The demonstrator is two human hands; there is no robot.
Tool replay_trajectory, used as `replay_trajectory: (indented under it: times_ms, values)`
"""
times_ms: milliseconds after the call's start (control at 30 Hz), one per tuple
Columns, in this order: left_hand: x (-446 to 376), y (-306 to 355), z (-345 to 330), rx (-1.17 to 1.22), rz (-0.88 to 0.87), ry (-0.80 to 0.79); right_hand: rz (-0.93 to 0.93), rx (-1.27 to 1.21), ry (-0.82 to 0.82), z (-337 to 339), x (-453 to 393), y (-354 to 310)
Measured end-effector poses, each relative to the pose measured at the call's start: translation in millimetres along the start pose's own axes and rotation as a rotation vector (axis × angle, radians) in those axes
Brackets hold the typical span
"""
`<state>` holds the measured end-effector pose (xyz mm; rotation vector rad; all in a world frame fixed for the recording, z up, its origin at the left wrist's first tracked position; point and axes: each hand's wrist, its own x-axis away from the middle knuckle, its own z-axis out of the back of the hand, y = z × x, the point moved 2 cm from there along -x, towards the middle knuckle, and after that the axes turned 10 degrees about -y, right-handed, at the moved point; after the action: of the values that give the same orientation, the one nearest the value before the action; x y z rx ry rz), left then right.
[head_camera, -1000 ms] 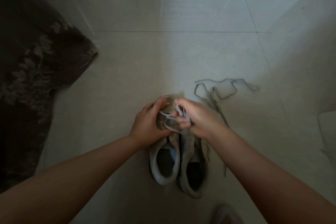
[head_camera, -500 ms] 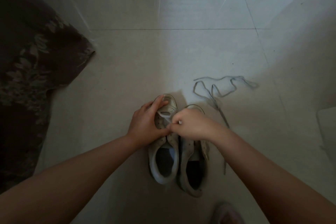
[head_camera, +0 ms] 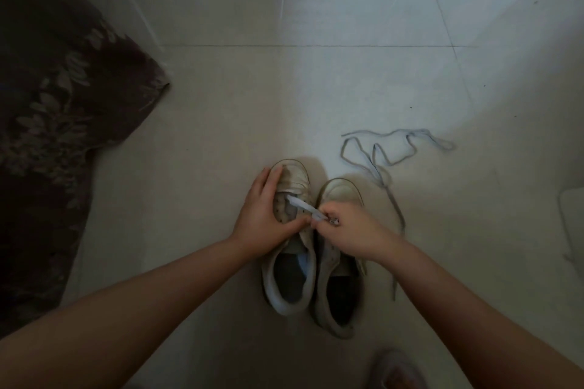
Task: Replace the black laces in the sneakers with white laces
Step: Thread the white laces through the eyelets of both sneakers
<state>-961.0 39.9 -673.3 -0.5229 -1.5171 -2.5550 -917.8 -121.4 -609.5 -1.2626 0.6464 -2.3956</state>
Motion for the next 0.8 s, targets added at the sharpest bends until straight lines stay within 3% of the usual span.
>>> replay_trajectory:
  times_ms: [133,233,333,433,600,700,800]
  values:
    - [-1.4,-6.6,2.4,-0.008,0.019,-0.030,0.133,-0.010,-0.014,2.2,5.6,-24.1]
    - [-0.8,-7.1,5.4,-0.154,0.026,-0.036,0.298,0.102,-0.055,3.1,15.2,-47.0]
    - [-0.4,-8.6,5.5,-0.317,0.020,-0.073,0.342,0.232,-0.087,3.0,17.6,-53.5]
    - [-2.4,-7.5,4.8,-0.343,0.035,-0.091,0.320,0.267,-0.074,-0.2,20.6,-51.6]
    - [2.5,-5.8,19.8,-0.167,-0.056,-0.117,0.101,0.258,-0.309,-4.1,28.2,-37.9]
    - [4.6,-3.9,31.8,0.023,-0.082,-0.091,-0.018,0.083,-0.265,12.7,26.6,-31.4]
    - [-1.0,-1.9,35.5,-0.036,-0.064,0.013,-0.066,-0.085,-0.174,19.2,9.9,-19.7]
